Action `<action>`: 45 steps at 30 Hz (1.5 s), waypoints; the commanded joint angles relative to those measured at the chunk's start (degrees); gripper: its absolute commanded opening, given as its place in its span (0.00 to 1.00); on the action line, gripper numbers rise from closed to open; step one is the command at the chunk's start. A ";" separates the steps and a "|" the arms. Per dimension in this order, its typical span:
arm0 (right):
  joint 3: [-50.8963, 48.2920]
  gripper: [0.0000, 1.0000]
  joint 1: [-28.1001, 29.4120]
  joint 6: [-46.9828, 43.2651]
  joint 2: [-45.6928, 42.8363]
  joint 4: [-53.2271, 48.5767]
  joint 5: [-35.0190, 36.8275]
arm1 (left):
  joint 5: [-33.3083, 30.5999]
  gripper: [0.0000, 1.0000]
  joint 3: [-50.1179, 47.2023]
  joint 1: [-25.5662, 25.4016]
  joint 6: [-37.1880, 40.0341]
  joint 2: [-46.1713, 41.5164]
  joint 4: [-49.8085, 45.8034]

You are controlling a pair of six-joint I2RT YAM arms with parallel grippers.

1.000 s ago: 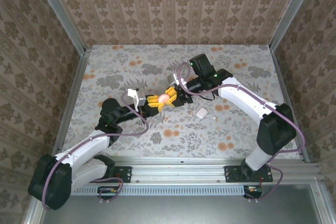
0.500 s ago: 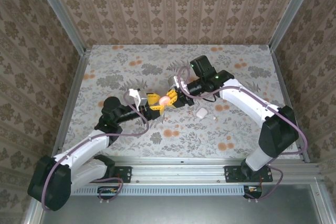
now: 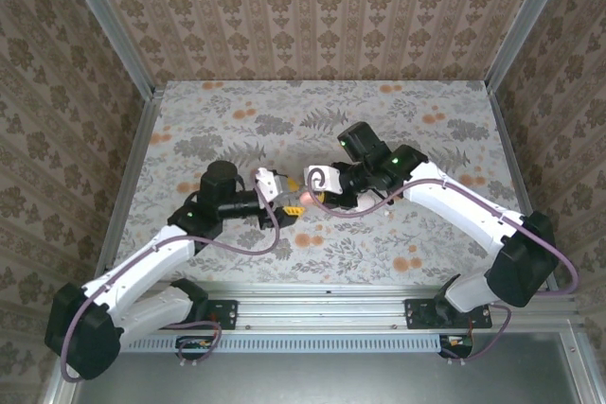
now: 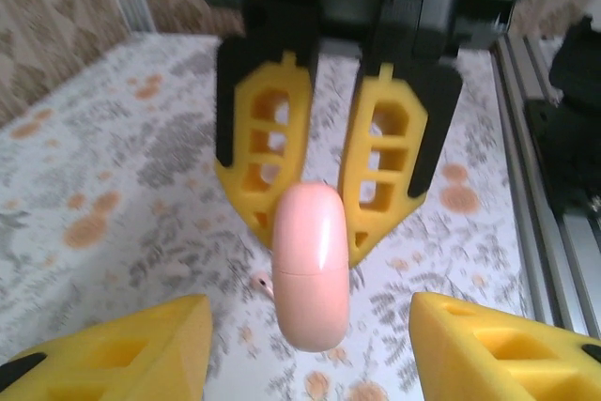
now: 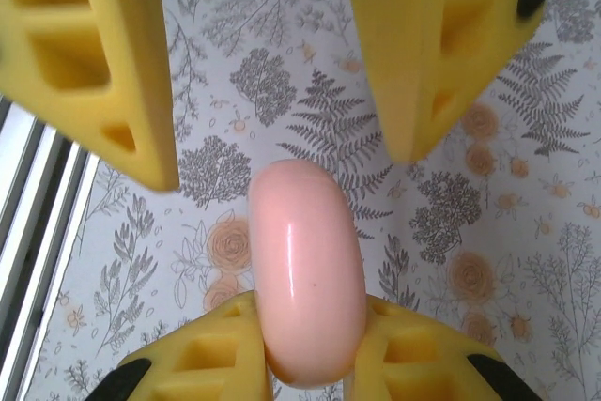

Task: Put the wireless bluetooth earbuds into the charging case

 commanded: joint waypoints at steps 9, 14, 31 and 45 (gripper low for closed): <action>-3.20 0.14 1.66 -1.88 -2.80 0.51 -0.86 | -1.59 0.57 1.26 -0.95 3.19 0.23 -2.53; -3.57 0.14 2.04 -2.20 -2.81 1.33 -1.15 | 0.41 0.51 0.52 -1.20 0.86 0.99 0.68; -5.19 0.15 2.15 -0.56 -4.79 6.21 -4.24 | 2.84 0.24 1.01 -2.04 -0.31 2.40 2.18; -17.17 0.45 -8.57 11.19 -11.40 22.80 -31.70 | 9.16 0.17 -3.76 -0.12 -5.91 0.85 13.25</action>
